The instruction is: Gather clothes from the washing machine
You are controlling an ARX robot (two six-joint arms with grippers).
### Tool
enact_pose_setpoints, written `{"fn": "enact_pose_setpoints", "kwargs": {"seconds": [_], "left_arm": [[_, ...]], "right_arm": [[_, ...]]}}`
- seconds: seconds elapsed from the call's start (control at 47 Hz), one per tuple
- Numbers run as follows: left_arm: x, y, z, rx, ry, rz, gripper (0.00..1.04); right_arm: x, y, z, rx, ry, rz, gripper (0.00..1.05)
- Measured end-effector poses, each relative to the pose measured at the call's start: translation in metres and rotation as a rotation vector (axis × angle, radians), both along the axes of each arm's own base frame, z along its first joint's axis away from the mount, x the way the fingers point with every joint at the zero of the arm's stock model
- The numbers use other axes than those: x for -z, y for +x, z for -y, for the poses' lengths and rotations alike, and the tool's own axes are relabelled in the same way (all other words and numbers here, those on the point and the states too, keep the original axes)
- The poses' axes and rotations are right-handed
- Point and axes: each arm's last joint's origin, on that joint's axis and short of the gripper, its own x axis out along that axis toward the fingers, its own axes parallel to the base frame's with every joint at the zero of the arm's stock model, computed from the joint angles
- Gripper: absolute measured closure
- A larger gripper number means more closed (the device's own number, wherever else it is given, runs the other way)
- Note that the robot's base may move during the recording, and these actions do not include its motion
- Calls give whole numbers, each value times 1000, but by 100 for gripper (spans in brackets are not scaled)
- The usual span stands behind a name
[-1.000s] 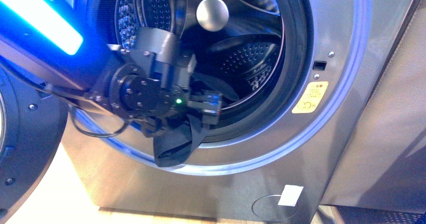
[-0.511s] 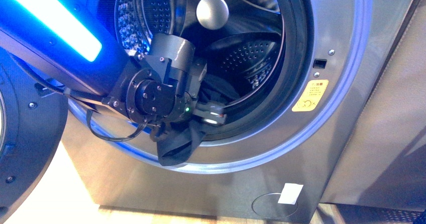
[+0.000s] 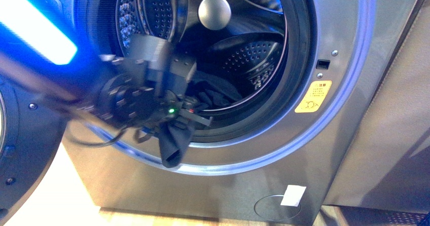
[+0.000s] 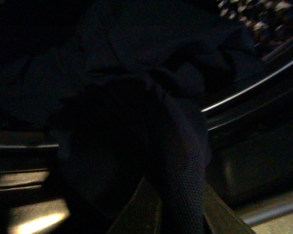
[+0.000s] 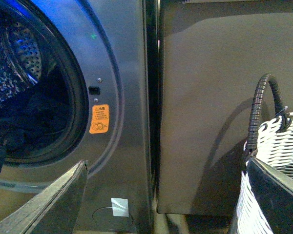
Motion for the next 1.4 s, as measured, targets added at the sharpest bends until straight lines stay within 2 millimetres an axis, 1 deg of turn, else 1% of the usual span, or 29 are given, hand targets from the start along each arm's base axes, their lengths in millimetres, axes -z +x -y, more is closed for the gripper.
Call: {"fn": "enact_pose_setpoints", "kwargs": {"seconds": [0.213,0.34,0.404,0.447,0.511,0.617,0.66,0.745,0.809,0.851,0.872,0.957,0.979,1.0,1.021,1.085,1.319,1.404], "left_arm": [[-32,-41,-1,117,-59,74,98],[-49,-71,-6,188,-90,99,98],[-60,-90,-10,232,-108,117,98],[-72,-107,-13,276,-125,136,98],[-86,-124,-16,322,-140,160,98],[-114,-146,-18,386,-158,218,98],[-121,-151,-18,399,-162,232,98],[-146,-166,-16,443,-175,278,98],[-166,-173,-12,471,-187,314,98],[-185,-177,-7,497,-196,343,98],[-190,-178,-5,503,-197,351,98],[-222,-183,6,545,-204,398,98],[-225,-184,7,548,-205,402,98],[-234,-185,10,555,-208,418,98],[-238,-186,11,558,-208,426,98],[-262,-188,18,566,-214,466,98],[-318,-189,41,579,-233,532,98],[-333,-188,48,575,-231,537,98]], "right_arm": [[0,0,0,0,0,0,7],[0,0,0,0,0,0,7],[0,0,0,0,0,0,7],[0,0,0,0,0,0,7],[0,0,0,0,0,0,7],[0,0,0,0,0,0,7],[0,0,0,0,0,0,7],[0,0,0,0,0,0,7],[0,0,0,0,0,0,7],[0,0,0,0,0,0,7],[0,0,0,0,0,0,7],[0,0,0,0,0,0,7],[0,0,0,0,0,0,7],[0,0,0,0,0,0,7],[0,0,0,0,0,0,7],[0,0,0,0,0,0,7],[0,0,0,0,0,0,7],[0,0,0,0,0,0,7]]}}
